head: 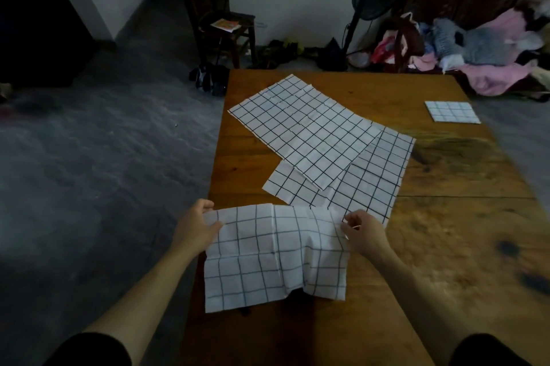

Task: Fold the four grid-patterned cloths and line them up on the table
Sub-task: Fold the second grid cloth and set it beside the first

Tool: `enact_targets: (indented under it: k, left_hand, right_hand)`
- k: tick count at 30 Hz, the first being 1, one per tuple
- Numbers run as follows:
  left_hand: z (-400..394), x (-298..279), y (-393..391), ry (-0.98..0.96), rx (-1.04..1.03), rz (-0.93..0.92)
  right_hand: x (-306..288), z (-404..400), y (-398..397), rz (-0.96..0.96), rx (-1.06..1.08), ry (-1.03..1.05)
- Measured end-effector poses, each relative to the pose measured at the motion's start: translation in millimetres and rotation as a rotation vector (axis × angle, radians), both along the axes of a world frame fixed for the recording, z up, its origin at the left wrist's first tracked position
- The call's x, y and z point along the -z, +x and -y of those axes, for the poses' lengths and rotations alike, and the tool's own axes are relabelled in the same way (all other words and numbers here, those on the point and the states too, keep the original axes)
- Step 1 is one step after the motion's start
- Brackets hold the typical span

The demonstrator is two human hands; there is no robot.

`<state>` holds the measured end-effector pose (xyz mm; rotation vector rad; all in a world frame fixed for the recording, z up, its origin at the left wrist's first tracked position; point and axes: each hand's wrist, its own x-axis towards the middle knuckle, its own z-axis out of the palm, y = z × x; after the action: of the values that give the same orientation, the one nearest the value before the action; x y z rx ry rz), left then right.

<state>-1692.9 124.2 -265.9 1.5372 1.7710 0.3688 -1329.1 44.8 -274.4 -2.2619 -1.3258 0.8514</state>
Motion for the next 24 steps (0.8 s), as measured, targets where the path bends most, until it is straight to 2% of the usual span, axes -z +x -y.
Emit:
enact_targets:
  k: [2,5,8,15,18,24]
  left_hand:
    - [7,1,-6,0.028,0.018,-0.043]
    - [21,0,-16,0.186,0.014,-0.215]
    - [37,1,-22,0.298,0.081,-0.258]
    - [101,28,-9,0.338,0.421,-0.236]
    - [121,41,-5,0.32,0.506,-0.222]
    - [139,53,-5,0.308,0.606,-0.272]
  right_hand:
    - [2,9,-3,0.014,-0.006,-0.016]
    - [2,28,-10,0.022,-0.012,-0.035]
    - [1,47,-20,0.024,0.001,-0.037]
    - [9,102,-35,-0.06,-0.022,-0.091]
    - [20,118,-37,-0.114,-0.021,-0.143]
    - [25,129,-50,-0.097,0.032,-0.129]
